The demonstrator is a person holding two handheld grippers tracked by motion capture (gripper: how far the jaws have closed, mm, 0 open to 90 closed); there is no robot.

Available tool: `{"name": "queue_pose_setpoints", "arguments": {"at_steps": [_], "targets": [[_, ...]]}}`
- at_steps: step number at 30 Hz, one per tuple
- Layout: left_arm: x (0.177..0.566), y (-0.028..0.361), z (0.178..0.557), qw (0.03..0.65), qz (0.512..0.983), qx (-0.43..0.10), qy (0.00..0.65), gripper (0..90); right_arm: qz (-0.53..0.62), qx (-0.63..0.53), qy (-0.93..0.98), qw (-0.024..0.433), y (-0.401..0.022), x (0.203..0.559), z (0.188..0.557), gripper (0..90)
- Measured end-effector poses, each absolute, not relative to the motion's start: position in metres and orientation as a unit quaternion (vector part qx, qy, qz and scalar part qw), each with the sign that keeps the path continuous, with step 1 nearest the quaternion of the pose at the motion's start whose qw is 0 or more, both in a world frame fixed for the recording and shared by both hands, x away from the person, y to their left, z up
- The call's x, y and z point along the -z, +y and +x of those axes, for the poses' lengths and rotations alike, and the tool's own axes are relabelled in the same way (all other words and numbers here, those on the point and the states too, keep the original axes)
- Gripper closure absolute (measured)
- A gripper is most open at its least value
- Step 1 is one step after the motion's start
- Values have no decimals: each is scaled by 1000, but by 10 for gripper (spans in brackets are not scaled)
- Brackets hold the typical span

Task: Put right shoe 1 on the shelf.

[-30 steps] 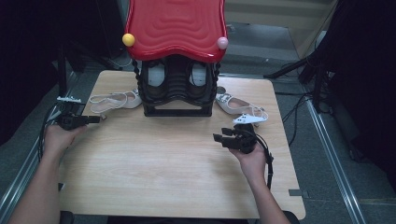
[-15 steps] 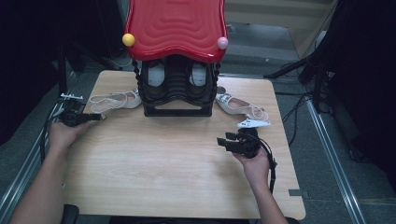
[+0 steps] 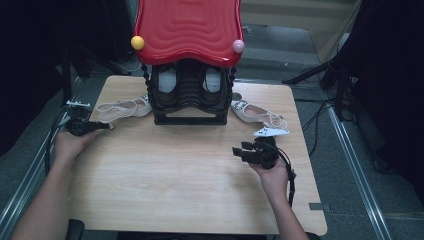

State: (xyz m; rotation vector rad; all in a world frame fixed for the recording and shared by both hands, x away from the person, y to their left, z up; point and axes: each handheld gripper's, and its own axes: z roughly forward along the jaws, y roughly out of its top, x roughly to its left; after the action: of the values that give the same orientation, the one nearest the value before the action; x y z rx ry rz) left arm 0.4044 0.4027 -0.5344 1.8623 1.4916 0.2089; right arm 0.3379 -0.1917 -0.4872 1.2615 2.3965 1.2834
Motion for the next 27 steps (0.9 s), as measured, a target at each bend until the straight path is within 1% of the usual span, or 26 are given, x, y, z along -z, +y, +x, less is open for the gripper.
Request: {"name": "queue_pose_setpoints", "arguments": {"at_steps": [5, 8, 16, 19, 25, 27], "targets": [[532, 397, 401, 359, 731, -67, 576, 899, 420, -427, 797, 74, -192, 487, 338, 515], [533, 395, 398, 366, 727, -54, 578, 900, 420, -427, 797, 75, -192, 487, 337, 515], [532, 385, 393, 359, 742, -50, 564, 899, 417, -427, 799, 73, -188, 487, 339, 515], [530, 381, 391, 349, 746, -53, 565, 884, 413, -430, 799, 73, -186, 487, 340, 517], [529, 370, 384, 346, 755, -49, 555, 892, 407, -430, 802, 73, -180, 486, 343, 518], [530, 366, 381, 351, 749, -42, 560, 891, 407, -433, 801, 71, -179, 486, 344, 522]]}}
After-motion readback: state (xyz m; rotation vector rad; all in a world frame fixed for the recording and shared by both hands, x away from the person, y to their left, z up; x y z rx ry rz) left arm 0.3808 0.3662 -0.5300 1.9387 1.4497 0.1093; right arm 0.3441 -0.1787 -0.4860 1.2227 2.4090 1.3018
